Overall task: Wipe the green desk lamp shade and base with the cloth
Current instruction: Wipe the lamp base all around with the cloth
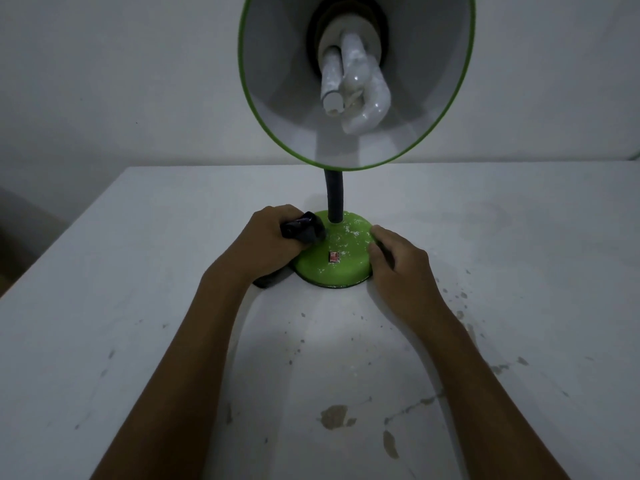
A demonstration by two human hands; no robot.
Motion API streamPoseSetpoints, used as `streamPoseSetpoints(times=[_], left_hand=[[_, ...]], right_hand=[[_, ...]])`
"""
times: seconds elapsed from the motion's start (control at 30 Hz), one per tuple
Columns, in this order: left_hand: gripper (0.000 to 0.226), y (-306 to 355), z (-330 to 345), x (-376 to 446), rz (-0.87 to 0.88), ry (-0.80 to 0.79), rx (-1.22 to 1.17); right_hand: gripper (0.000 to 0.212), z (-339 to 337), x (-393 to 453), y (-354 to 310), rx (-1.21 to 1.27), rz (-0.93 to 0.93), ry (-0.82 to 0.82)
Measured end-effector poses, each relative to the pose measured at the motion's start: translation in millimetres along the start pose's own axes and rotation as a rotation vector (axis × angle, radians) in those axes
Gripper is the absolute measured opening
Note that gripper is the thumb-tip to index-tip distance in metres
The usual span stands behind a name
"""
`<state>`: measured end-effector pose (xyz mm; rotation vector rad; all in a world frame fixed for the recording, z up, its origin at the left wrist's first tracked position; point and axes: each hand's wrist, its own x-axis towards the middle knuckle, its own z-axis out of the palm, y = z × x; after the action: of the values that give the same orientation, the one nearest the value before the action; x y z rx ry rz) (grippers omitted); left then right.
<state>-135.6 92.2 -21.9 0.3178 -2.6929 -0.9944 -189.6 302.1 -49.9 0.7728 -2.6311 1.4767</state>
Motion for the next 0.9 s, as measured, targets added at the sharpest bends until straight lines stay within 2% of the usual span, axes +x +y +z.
streamPoseSetpoints(times=[0.07,0.1,0.2,0.27,0.4,0.5,0.67,0.83,0.9], left_hand=[[0.01,1.9,-6.2,-3.8,-0.026,-0.039,0.003],[0.01,3.0,-6.8,-3.6,-0.026,-0.002,0.024],[0.006,8.9,1.0,-1.4,0.003,0.26,0.041],[0.003,14.8,9.6,0.8,0.034,0.299,0.016],[0.016,16.4,18.4,4.1,0.028,0.186,0.16],[0.002,14.0,11.1,0.7,0.077,0.076,0.144],[0.026,9.0,0.1,-13.6,0.177,-0.03,0.12],[0.014,14.4,-11.8,-22.3,0.084,-0.112,0.089],[0.017,15.4,-16.0,-24.0,0.041,-0.137,0.104]], right_hand=[[0.037,-0.3,-0.7,-0.8,0.004,-0.003,0.003],[0.036,-0.3,-0.9,-0.8,0.004,-0.008,0.007],[0.037,0.6,-1.0,1.2,-0.004,-0.008,0.005],[0.038,1.1,-0.6,2.2,-0.002,-0.004,0.001],[0.039,1.9,-0.2,3.5,0.001,-0.004,0.006],[0.039,1.7,-0.8,1.9,-0.007,-0.006,0.004],[0.035,0.8,-1.0,1.4,0.001,-0.016,0.009],[0.036,-0.2,-2.0,1.9,-0.001,-0.026,0.012],[0.038,-0.1,-2.2,2.6,-0.006,-0.021,0.006]])
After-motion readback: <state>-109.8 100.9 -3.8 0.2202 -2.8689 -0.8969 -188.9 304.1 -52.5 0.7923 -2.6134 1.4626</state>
